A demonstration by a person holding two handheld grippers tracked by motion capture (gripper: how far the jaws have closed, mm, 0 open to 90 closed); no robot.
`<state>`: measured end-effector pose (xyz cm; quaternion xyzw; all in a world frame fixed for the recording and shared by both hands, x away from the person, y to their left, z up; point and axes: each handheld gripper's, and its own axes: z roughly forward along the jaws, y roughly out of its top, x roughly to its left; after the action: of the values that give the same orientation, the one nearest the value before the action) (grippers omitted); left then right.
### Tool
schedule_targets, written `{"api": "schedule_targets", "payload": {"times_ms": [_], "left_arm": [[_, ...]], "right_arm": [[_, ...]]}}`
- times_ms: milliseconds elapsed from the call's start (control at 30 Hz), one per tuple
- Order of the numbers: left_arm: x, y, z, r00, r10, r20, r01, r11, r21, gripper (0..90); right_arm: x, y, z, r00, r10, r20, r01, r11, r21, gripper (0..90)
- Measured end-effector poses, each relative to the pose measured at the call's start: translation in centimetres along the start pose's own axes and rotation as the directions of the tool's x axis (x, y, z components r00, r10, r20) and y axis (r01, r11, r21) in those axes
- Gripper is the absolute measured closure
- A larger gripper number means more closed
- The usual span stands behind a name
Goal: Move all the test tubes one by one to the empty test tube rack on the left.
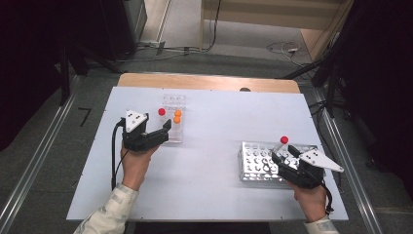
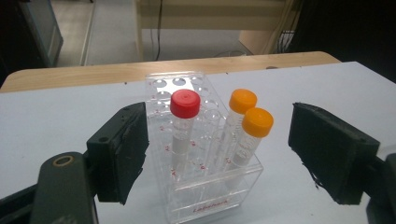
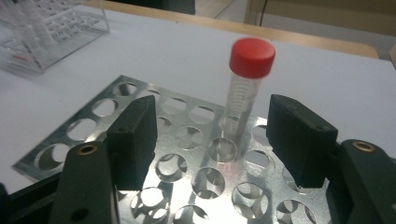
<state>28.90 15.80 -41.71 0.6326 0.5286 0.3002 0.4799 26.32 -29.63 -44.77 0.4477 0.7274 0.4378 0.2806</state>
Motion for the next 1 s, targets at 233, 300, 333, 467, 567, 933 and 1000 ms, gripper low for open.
{"api": "schedule_targets", "payload": {"times_ms": [233,300,333,467,567,933,1000], "left_arm": [[-0.5,-0.1,0.0,0.9997,0.017,0.016,-0.017,0.9999,0.003,21.3],[-0.5,-0.2,0.2,0.9996,0.022,0.018,-0.022,0.9997,0.010,21.3],[-0.6,-0.2,0.2,0.9996,0.021,0.020,-0.021,0.9997,0.012,21.4],[-0.8,-0.3,0.3,0.9994,0.024,0.025,-0.024,0.9996,0.015,21.7],[-0.9,-0.3,0.3,0.9992,0.028,0.029,-0.029,0.9994,0.019,22.0],[-0.9,-0.4,0.3,0.9991,0.027,0.034,-0.028,0.9995,0.018,22.6],[-0.9,-0.4,0.2,0.9991,0.024,0.035,-0.025,0.9996,0.015,22.6]], "right_arm": [[-0.3,0.3,1.2,0.9996,0.024,0.017,-0.024,1.000,0.018,40.0],[-0.3,0.3,1.7,0.9993,0.031,0.021,-0.032,0.999,0.034,42.3],[-0.3,0.4,1.8,0.9990,0.032,0.030,-0.033,0.999,0.039,44.1],[-0.3,0.8,2.1,0.9977,0.057,0.038,-0.058,0.997,0.041,52.0],[-0.3,1.1,2.4,0.9966,0.062,0.055,-0.065,0.996,0.055,57.1],[-0.6,1.6,2.4,0.9952,0.064,0.074,-0.068,0.997,0.047,71.1],[-0.6,2.0,2.0,0.9953,0.064,0.073,-0.066,0.997,0.030,71.1]]}}
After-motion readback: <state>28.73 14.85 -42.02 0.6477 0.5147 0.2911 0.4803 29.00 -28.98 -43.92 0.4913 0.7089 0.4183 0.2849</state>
